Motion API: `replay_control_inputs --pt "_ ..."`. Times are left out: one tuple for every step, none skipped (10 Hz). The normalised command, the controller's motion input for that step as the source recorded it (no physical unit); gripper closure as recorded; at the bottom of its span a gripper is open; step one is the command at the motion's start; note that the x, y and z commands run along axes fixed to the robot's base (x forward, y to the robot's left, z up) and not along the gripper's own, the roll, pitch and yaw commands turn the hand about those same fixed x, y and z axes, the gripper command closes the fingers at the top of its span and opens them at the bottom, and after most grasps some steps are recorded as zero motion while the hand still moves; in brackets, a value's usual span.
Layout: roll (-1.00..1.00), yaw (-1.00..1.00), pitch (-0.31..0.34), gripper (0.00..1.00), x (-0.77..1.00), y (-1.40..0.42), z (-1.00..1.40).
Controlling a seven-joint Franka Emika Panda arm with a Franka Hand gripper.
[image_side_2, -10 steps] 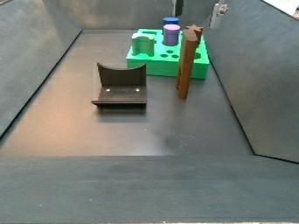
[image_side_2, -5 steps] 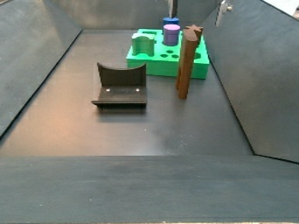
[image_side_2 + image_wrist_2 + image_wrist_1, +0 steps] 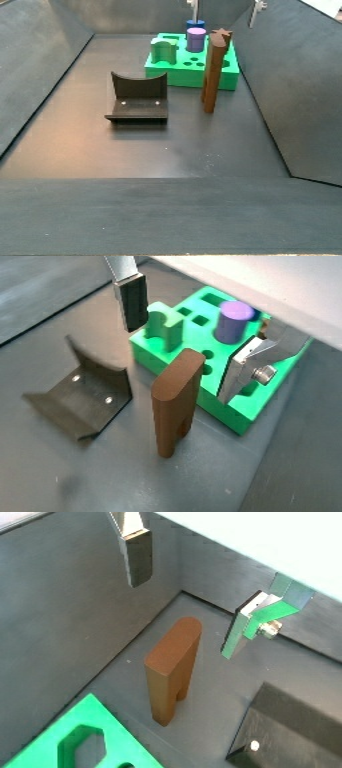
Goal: Pick up the square-circle object. Move up. Place the square-circle object on the fixture. Regrasp the square-circle object. Rotate the square-circle object. Move to above the board. Insert the square-circle object.
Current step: Rotate the square-circle object, then move to above the board.
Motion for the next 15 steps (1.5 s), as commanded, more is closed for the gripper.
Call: replay_control_inputs --pt "-0.02 0.58 0.065 0.0 0.04 0.0 -0.02" --pt "-0.02 0.42 0.064 0.0 0.04 0.0 -0.02" --pt "-0.02 0.22 0.063 0.0 0.04 0.0 -0.01" --pt "-0.02 0.13 0.063 0.0 0.0 0.0 -1.0" --pt "-0.01 0.09 0.04 0.0 0.02 0.0 -1.0" --pt "-0.01 0.08 0.015 0.0 0.03 0.0 -1.0" --pt "0.0 0.06 -0.014 0.0 0.03 0.01 -0.98" --pt "0.01 0.05 -0.032 0.0 0.02 0.01 -0.82" --pt "0.02 0.04 -0.048 0.0 0.01 0.0 -0.6" --pt "0.02 0.04 -0.054 0.0 0.01 0.01 -0.49" --pt "0.03 0.04 -0.058 0.0 0.01 0.01 -0.28" --pt "0.03 0.04 -0.05 1.0 0.0 0.0 0.0" --pt "-0.09 -0.25 0.08 1.0 -0.15 0.18 1.0" --pt "-0.09 -0.25 0.082 1.0 -0.15 0.18 1.0" --pt "-0.09 -0.2 0.062 1.0 -0.14 0.16 1.0"
